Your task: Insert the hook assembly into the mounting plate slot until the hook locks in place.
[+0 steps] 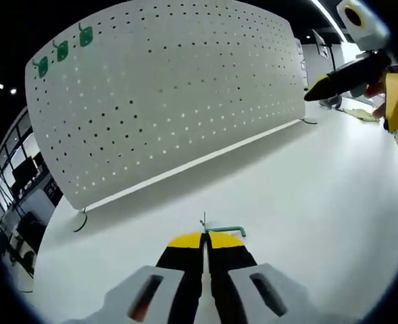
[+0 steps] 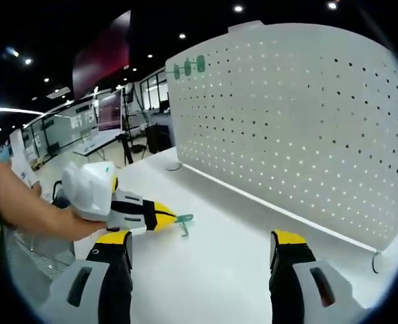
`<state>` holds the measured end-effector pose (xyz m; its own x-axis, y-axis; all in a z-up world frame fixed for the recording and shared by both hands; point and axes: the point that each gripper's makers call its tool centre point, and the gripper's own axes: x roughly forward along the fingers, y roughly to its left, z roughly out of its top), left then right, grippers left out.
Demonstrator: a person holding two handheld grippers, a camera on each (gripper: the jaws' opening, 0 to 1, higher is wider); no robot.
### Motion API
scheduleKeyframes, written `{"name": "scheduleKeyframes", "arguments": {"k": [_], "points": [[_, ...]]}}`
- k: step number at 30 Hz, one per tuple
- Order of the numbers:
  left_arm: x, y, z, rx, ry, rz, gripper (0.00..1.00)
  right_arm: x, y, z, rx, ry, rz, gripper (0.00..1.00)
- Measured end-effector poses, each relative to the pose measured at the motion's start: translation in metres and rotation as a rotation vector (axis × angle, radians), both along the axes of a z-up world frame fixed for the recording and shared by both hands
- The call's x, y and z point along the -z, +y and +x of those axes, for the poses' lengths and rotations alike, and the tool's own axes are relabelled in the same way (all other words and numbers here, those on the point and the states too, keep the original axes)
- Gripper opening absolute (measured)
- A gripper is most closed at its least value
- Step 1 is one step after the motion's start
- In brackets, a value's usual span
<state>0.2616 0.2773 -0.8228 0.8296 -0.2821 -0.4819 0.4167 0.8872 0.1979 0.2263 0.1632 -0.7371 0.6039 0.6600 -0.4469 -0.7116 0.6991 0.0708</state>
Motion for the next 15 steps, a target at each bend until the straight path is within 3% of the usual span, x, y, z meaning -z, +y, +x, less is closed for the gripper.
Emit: {"name": "scheduleKeyframes", "arguments": {"k": [6,15], "points": [[-0.004,0.001,0.001,-0.01,-0.003,-0.019,0.01,-0.001,0.002,0.0,-0.002,0.006,0.013,0.83],[-0.032,-0.002,0.001,-0.005,-0.054,-0.053,0.01,-0.007,0.006,-0.001,-0.007,0.009,0.033,0.79]]}}
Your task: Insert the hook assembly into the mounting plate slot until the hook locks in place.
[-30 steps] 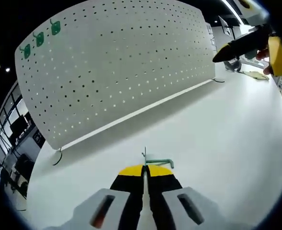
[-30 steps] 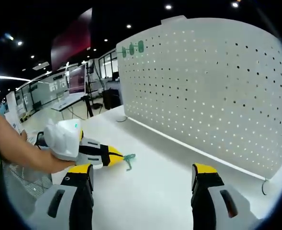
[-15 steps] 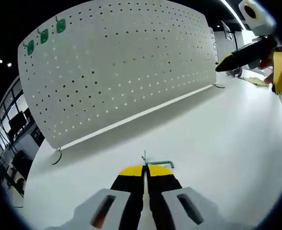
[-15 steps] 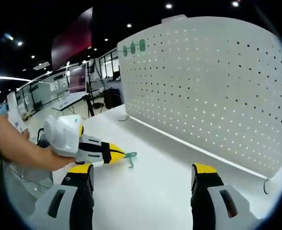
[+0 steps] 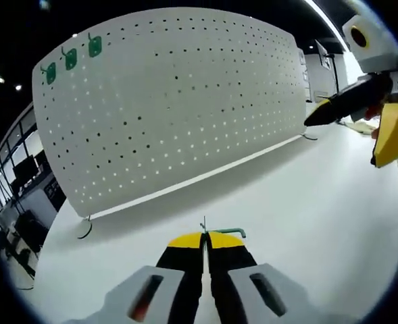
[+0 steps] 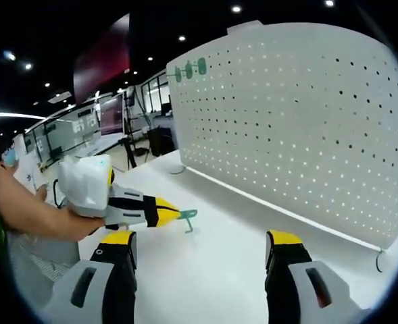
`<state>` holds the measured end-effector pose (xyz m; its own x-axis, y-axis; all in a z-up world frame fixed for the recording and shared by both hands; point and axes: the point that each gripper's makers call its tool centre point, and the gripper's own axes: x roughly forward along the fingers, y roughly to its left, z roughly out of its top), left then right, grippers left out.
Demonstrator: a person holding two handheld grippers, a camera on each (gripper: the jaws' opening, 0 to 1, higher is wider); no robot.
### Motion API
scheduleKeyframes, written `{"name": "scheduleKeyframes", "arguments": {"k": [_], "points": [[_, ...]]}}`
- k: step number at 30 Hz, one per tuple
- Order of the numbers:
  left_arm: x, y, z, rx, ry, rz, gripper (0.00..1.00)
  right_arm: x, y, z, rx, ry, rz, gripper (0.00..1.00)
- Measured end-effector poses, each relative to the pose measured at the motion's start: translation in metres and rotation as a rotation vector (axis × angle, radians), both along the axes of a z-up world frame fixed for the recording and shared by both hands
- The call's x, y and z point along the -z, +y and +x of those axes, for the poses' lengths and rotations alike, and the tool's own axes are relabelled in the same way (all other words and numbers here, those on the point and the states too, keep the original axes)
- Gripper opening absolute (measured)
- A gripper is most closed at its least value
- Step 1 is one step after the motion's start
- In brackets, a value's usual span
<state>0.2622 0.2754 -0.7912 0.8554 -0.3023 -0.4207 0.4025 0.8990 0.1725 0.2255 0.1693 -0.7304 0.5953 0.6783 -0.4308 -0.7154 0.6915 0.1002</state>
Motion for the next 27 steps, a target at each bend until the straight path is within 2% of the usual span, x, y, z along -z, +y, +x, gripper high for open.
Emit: {"name": "scheduleKeyframes", "arguments": {"k": [8,16,27], "points": [[-0.035,-0.006,-0.001,0.017,-0.076,-0.03,0.01,-0.014,0.002,0.0,0.004,0.002,0.047,0.77],[-0.079,-0.007,-0.009,0.026,-0.167,-0.064,0.01,-0.034,0.003,-0.002,0.004,-0.021,0.073,0.77],[-0.155,-0.004,-0.028,0.042,-0.322,-0.103,0.01,-0.087,0.014,-0.011,-0.022,-0.073,0.161,0.75]]}}
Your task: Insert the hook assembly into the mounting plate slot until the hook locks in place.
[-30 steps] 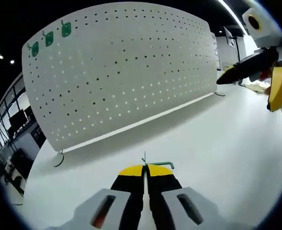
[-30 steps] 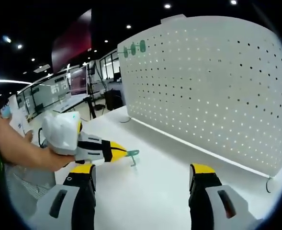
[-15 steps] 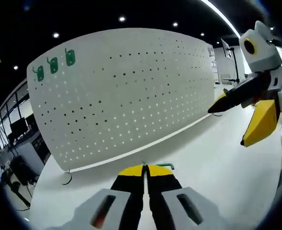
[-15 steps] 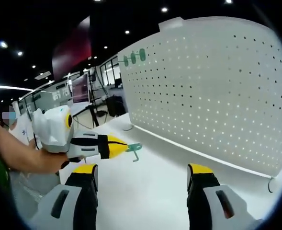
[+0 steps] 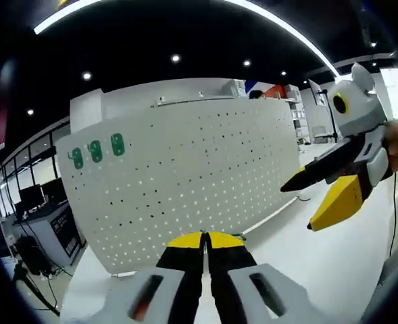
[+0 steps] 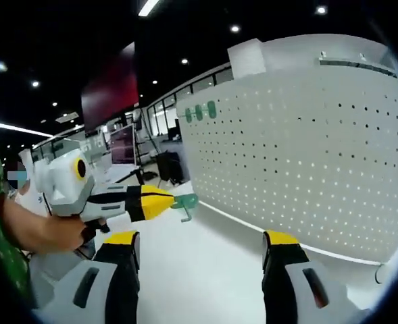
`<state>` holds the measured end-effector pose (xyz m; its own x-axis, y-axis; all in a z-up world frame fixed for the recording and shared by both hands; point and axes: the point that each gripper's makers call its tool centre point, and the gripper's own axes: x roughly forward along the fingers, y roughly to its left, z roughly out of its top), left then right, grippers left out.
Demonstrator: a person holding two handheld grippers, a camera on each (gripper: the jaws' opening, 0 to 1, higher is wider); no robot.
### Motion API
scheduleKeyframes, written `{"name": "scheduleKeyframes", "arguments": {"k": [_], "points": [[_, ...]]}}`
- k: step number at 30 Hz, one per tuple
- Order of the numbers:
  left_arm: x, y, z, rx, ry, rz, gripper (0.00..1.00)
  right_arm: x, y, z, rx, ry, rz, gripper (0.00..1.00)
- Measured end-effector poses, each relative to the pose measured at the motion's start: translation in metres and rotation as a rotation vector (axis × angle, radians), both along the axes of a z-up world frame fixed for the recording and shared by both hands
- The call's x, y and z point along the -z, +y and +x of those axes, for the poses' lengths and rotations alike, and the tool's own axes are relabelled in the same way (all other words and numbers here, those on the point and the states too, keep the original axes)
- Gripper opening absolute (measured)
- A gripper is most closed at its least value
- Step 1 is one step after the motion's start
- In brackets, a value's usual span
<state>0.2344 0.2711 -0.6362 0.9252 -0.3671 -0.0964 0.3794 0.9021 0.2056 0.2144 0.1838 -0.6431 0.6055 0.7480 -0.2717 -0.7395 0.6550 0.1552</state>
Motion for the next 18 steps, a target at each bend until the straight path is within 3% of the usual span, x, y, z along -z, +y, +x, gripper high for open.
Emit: {"name": "scheduleKeyframes", "arguments": {"k": [9,18], "points": [[-0.049,0.001,-0.017,0.014,-0.101,-0.015,0.01,-0.034,0.008,-0.011,-0.032,-0.01,0.055,0.67],[-0.077,-0.001,-0.035,0.028,-0.163,-0.03,0.02,-0.065,0.022,-0.027,-0.08,0.013,0.152,0.55]]}}
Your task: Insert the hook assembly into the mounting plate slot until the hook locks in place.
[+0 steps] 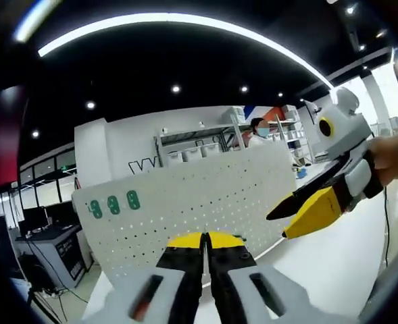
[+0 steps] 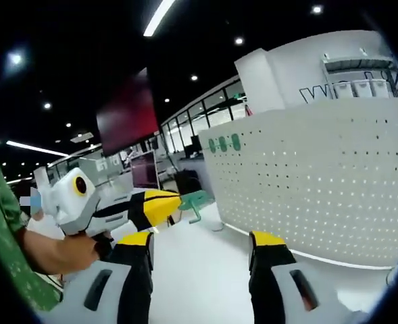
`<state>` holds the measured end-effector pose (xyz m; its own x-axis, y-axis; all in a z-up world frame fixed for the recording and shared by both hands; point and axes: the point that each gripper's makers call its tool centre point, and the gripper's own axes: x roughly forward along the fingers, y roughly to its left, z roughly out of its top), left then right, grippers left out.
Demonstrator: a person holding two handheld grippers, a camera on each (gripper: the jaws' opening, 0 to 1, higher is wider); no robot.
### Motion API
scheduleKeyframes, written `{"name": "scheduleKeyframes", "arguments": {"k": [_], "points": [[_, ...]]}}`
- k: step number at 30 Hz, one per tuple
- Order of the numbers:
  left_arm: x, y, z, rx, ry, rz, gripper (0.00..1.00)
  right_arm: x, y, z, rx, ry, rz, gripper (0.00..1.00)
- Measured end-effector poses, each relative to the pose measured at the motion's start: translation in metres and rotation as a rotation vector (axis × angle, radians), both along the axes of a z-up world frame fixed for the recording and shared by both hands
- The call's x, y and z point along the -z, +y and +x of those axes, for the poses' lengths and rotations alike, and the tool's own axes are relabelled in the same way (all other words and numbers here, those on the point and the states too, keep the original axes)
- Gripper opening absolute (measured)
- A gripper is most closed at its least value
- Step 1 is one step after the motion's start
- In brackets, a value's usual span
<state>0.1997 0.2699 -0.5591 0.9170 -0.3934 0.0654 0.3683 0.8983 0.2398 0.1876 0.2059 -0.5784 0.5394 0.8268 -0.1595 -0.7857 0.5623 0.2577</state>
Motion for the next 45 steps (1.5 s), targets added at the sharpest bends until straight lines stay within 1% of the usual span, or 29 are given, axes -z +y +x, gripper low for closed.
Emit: {"name": "scheduleKeyframes", "arguments": {"k": [5,6,9,11,14,21,22,26,28,31,39,43,45], "points": [[-0.01,-0.002,-0.01,0.011,-0.02,-0.004,0.02,-0.006,0.004,-0.006,-0.016,0.032,0.05,0.51],[-0.012,-0.003,-0.012,0.013,-0.025,-0.004,0.02,-0.008,0.005,-0.008,-0.02,0.051,0.072,0.5],[-0.015,-0.004,-0.015,0.019,-0.03,-0.009,0.02,-0.011,0.007,-0.011,-0.032,0.082,0.108,0.46],[-0.017,-0.006,-0.017,0.025,-0.034,-0.015,0.02,-0.013,0.008,-0.012,-0.036,0.098,0.124,0.44],[-0.021,-0.01,-0.021,0.034,-0.042,-0.022,0.02,-0.014,0.008,-0.013,-0.04,0.101,0.131,0.43],[-0.027,-0.014,-0.026,0.048,-0.057,-0.038,0.02,-0.025,0.008,-0.016,-0.069,0.192,0.239,0.32],[-0.028,-0.014,-0.026,0.049,-0.058,-0.042,0.02,-0.026,0.008,-0.017,-0.077,0.213,0.255,0.3],[-0.03,-0.017,-0.028,0.055,-0.065,-0.05,0.02,-0.028,0.01,-0.018,-0.099,0.259,0.284,0.24],[-0.031,-0.017,-0.029,0.059,-0.067,-0.053,0.02,-0.028,0.011,-0.018,-0.107,0.269,0.291,0.2],[-0.031,-0.018,-0.03,0.062,-0.069,-0.055,0.02,-0.027,0.012,-0.019,-0.111,0.275,0.292,0.17],[-0.029,-0.019,-0.029,0.067,-0.068,-0.058,0.02,-0.028,0.013,-0.019,-0.119,0.289,0.316,0.13],[-0.029,-0.019,-0.028,0.068,-0.067,-0.055,0.02,-0.026,0.013,-0.017,-0.114,0.288,0.307,0.1],[-0.028,-0.02,-0.028,0.068,-0.067,-0.056,0.02,-0.025,0.011,-0.016,-0.111,0.298,0.319,0.09]]}}
